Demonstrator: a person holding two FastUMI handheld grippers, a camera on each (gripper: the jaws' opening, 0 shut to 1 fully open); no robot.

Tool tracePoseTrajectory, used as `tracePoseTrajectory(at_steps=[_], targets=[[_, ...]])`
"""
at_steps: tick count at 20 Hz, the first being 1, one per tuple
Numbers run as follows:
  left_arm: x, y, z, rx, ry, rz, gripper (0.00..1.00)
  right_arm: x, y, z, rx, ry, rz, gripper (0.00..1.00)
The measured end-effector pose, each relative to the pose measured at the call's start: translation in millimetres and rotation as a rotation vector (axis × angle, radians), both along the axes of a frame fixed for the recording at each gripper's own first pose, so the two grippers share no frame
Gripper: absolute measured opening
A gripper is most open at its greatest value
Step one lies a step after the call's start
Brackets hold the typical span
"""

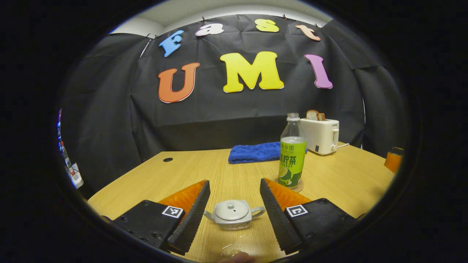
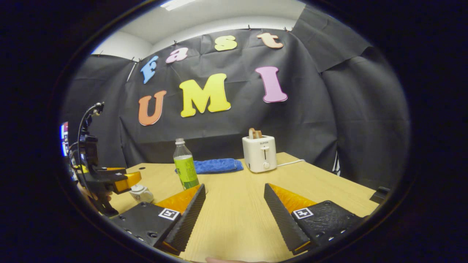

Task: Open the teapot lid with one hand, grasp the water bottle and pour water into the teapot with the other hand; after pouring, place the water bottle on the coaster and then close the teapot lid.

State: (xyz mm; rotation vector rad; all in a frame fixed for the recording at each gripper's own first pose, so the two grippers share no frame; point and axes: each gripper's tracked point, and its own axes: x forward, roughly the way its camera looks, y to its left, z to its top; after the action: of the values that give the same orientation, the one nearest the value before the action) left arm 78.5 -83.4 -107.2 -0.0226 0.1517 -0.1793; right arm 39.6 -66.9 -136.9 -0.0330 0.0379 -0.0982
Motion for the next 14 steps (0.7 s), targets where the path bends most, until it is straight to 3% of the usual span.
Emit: tracePoseTrajectory(at_steps=[3,7,8,11,14], targets=[[-23.8,13.7,13.6,0.011,-0.019,0.027,0.94,-14.6,-4.0,13.4,-0.031,-0.022,-0.011,0.96],[-65.6,37.0,20.4,0.028,-0.001,0.085,0.94,-36.1,4.1,35.2,-0.044,-0.045,-0.004,0.93],[-77.1,45.1,23.0,0.047,-0.001,0.102,0.94,-41.1,3.4,40.2,-0.066,-0.05,-0.019,0.96],[-113.7,46.9,43.0,0.036,-0.066,0.079,0.94,-67.0,15.3,56.2,-0.13,-0.087,-0.032,1.0],[-142.8,43.7,56.0,0.001,-0.109,0.048,0.94,-94.6,41.5,56.5,-0.194,-0.098,0.005,0.96]])
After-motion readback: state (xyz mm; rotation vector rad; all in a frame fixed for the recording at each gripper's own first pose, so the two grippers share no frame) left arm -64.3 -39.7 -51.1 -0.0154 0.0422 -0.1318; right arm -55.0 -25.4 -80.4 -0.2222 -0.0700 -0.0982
